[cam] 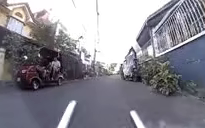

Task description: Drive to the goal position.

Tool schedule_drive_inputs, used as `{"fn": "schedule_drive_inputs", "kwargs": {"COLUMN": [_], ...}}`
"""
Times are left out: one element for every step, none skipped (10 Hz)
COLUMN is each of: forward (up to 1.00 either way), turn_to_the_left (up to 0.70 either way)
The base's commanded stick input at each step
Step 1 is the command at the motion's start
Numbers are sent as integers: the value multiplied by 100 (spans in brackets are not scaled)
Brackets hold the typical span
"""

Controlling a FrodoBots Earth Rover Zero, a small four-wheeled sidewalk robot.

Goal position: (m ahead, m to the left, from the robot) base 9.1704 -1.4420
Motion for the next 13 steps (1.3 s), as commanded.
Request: {"fn": "schedule_drive_inputs", "kwargs": {"forward": [100,100,100,100,100,100,100,100,100,100,100,100,100], "turn_to_the_left": [0,-6,-36,-40,-40,-40,-14,0,0,0,0,0,0]}}
